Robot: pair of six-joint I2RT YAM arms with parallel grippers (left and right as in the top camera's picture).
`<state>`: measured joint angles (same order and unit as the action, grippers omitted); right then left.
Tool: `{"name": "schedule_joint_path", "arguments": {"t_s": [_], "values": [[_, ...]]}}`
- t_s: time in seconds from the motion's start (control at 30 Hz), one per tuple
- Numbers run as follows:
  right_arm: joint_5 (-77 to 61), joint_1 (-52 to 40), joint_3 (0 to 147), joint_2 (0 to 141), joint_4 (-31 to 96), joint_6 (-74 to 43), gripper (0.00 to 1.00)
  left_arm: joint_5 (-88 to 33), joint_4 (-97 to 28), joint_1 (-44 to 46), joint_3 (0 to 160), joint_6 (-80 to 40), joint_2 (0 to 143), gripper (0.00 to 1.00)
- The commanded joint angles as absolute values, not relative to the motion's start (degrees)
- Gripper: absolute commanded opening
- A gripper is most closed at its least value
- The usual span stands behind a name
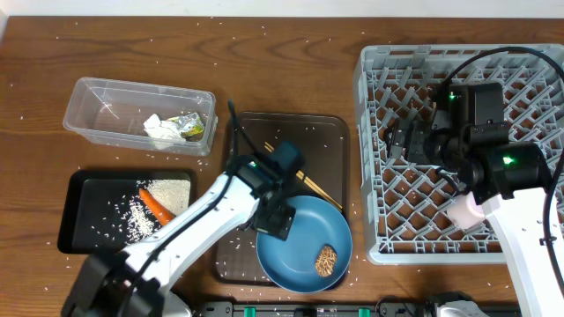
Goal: Sort waste into correct bins and load items into the dishwasher rack
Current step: 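Reach the left gripper to the rim of the blue plate, then grasp the blue plate with the left gripper and lift it left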
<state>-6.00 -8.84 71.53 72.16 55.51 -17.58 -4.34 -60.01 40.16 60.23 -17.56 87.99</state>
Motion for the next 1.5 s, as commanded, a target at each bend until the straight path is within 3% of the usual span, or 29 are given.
{"name": "schedule_joint_path", "arguments": {"t_s": [0.0,0.13,0.27,0.4,0.5,0.73,1.03,1.17,1.47], "values": [[-5.98,-8.91,71.99,71.96,55.70,-18.17,0.93,-9.23,-59.07,39.86,57.54,-16.29,88.23,0.89],[-5.85,-8.01,71.99,71.96,56.29,-18.17,0.94,-12.71,-53.87,39.62,50.76,-16.03,88.20,0.73],[-5.87,-7.35,71.99,71.96,56.40,-18.17,0.94,-17.58,-48.86,37.78,46.74,-14.98,88.20,0.40],[-5.87,-7.35,71.99,71.96,56.47,-18.17,0.94,-17.52,-48.49,36.71,46.61,-15.03,88.18,0.27],[-5.87,-7.35,71.99,71.96,56.60,-18.20,0.94,-17.52,-48.45,36.16,46.63,-15.03,88.18,0.06],[-5.87,-7.35,71.99,71.96,56.66,-18.17,0.94,-17.50,-51.42,32.80,49.63,-16.82,84.27,0.06],[-5.85,-7.35,71.99,71.96,56.99,-18.17,0.94,-16.36,-60.62,19.03,56.51,-16.56,68.90,0.06],[-5.85,-7.35,71.99,71.96,57.01,-18.17,0.94,-7.42,-67.92,14.00,59.46,-16.95,63.66,0.06],[-5.87,-7.35,71.99,71.96,56.99,-18.20,0.94,26.15,-84.93,3.36,72.14,-23.88,60.69,0.06]]}}
